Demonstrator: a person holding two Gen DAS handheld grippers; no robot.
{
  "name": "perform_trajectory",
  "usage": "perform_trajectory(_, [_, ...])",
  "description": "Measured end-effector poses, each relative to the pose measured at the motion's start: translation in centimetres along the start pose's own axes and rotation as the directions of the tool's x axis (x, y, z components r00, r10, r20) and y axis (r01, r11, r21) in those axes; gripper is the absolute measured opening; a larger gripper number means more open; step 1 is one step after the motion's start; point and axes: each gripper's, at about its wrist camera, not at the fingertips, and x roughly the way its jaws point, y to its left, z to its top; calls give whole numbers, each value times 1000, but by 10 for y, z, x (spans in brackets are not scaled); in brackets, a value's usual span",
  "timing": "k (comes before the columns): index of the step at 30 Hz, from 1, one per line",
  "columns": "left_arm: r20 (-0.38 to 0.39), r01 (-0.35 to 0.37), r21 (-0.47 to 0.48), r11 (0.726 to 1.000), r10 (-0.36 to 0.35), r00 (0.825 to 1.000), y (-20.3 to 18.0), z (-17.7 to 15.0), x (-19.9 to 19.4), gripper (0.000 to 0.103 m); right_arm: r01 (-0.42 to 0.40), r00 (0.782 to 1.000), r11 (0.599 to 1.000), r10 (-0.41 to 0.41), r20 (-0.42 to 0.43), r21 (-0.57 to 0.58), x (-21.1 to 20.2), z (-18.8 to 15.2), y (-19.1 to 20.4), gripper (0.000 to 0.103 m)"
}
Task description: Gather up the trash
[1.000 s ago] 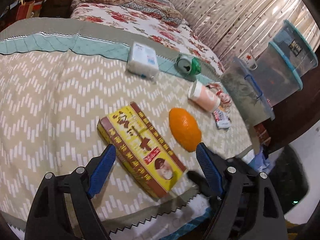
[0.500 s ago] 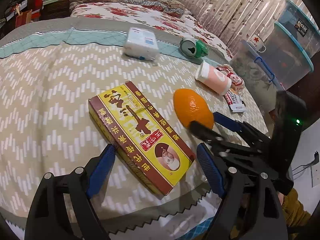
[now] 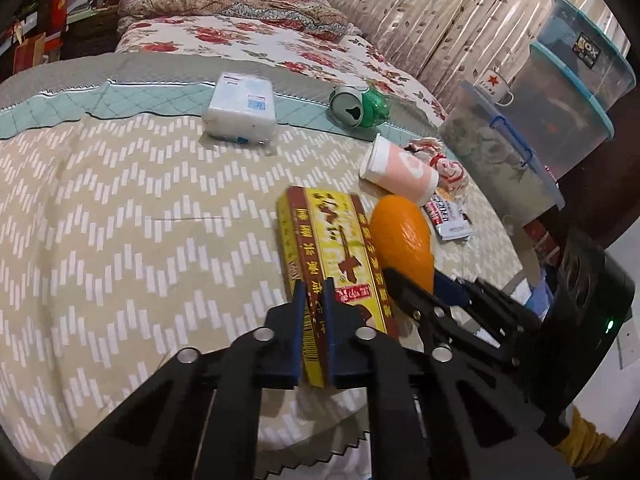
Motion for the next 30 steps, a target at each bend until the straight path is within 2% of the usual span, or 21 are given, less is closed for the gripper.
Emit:
perform_trajectory(1, [-1,3,-2,1000,-3,1000,0,1,0,1,-1,1000,1000,1,-1,7,-2,-2,-2,29])
perform_trajectory(4, [1,13,-4,1000,-13,1000,-1,3,-2,0,-1,1000,1000,1,7,24,-7,-4,-7,29])
perform_trajectory(9, [-7,51,-19,998,-51,999,0,5,-5,0,-11,1000,1000,11,4,19,-9,-6,-6,29])
perform_trajectory(10, [-13,55,-25,998,-55,998,1,5,-4,5,-12,1000,1000,12,2,14,-9,-7,-5,29])
perform_trajectory(11, [-21,50,-32,998,-50,999,1,5,-3,25,-15,1000,1000,15,-2,8,-8,-8,-3,29])
perform_trajectory(12, [-23,36,-38,999,-37,999,2,4,-2,40,-16,1000,1000,16,-4,6,-8,-8,-2,29])
perform_trajectory(13, [-13,-5,-51,999,5,1000,3,4,-3,70,-15,1000,1000,15,-3,7,-8,-9,-3,29])
perform_trajectory(14, [1,-28,-61,998,29,1000,4,4,-4,82,-10,1000,1000,10,1,12,-8,-9,-4,29])
perform_trajectory(18, [19,-76,-22,997,76,997,-7,8,-3,82,5,1000,998,-6,18,63,-13,-9,-17,29])
perform_trajectory(21, [18,-140,60,988,140,990,-28,7,6,83,24,999,995,-27,37,97,-21,-12,-29,29])
perform_trajectory(28, [-12,-274,228,934,285,959,-59,-14,43,84,66,996,982,-75,43,178,-37,-29,-60,29])
perform_trajectory(30, [17,-299,259,918,305,952,-61,-20,46,79,74,996,980,-83,42,184,-40,-32,-64,29])
